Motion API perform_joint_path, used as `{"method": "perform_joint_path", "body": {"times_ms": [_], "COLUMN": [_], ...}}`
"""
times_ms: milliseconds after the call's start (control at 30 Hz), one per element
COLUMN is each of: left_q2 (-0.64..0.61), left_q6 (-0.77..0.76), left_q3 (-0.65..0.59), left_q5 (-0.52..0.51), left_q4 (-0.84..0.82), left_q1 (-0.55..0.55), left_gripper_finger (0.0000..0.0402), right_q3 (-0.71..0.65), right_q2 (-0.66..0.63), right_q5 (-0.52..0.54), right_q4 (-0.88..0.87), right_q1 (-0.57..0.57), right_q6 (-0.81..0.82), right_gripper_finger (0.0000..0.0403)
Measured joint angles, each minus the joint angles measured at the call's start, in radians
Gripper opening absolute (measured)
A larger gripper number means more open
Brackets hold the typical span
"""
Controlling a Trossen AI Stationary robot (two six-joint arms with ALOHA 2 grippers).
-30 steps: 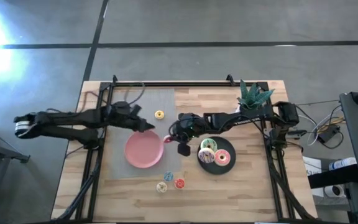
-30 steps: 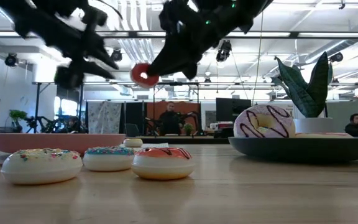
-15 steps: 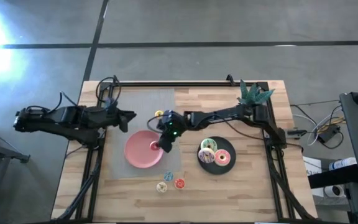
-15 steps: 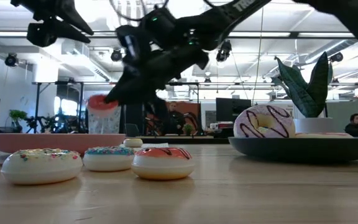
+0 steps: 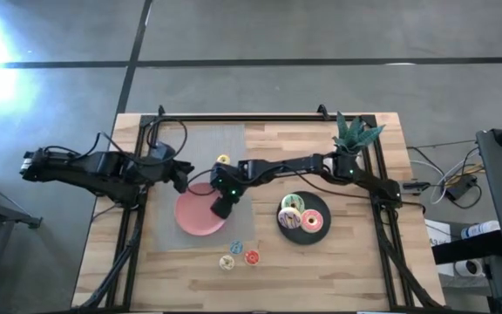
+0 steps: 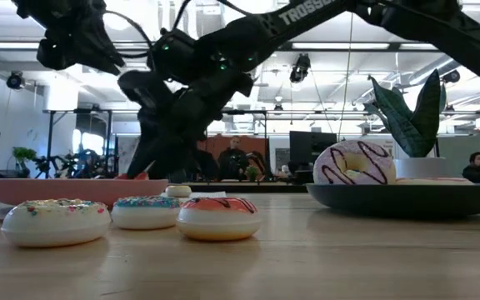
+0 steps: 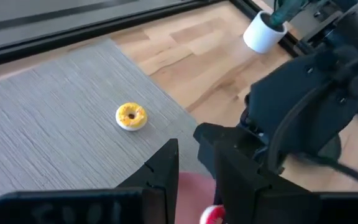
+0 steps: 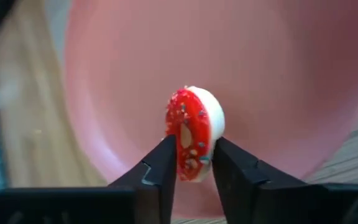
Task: Pick & Place donuts
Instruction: Put the small red donut on the pink plate, then put the small yellow donut on the pink plate
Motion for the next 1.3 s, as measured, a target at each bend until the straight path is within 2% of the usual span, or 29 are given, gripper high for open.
{"method": "perform_joint_path", "body": {"times_ms": [267, 500, 767, 867, 933, 1033, 1167, 1300], "left_q2": [-0.021, -0.04, -0.032, -0.012, 0.006, 0.048, 0.136, 0.233], "left_q6": [0.017, 0.018, 0.018, 0.026, 0.058, 0.142, 0.222, 0.314], "left_q3": [0.0, 0.0, -0.025, -0.068, -0.101, -0.152, -0.172, -0.158], "left_q5": [0.0, -0.004, 0.01, 0.041, 0.047, 0.049, 0.064, 0.177], "left_q4": [-0.017, -0.057, -0.147, -0.08, 0.004, 0.171, 0.269, 0.289], "left_q1": [-0.001, -0.002, -0.002, -0.002, -0.002, 0.004, 0.057, 0.151], "left_gripper_finger": [0.0076, 0.0076, 0.0076, 0.0076, 0.0076, 0.0076, 0.0076, 0.0076], "right_q3": [0.076, 0.091, 0.073, 0.057, 0.049, 0.009, -0.132, -0.33], "right_q2": [-0.009, -0.015, -0.127, -0.179, -0.223, -0.305, -0.434, -0.6], "right_q5": [0.221, 0.269, 0.461, 0.471, 0.526, 0.641, 0.724, 0.75], "right_q4": [-0.141, -0.214, -0.294, -0.284, -0.288, -0.302, -0.328, -0.33], "right_q1": [0.027, 0.03, 0.022, 0.01, 0.003, -0.008, -0.016, -0.012], "right_q6": [-0.167, -0.28, -0.426, -0.451, -0.455, -0.447, -0.388, -0.24], "right_gripper_finger": [0.0147, 0.018, 0.0184, 0.018, 0.0178, 0.0178, 0.0177, 0.0176]}}
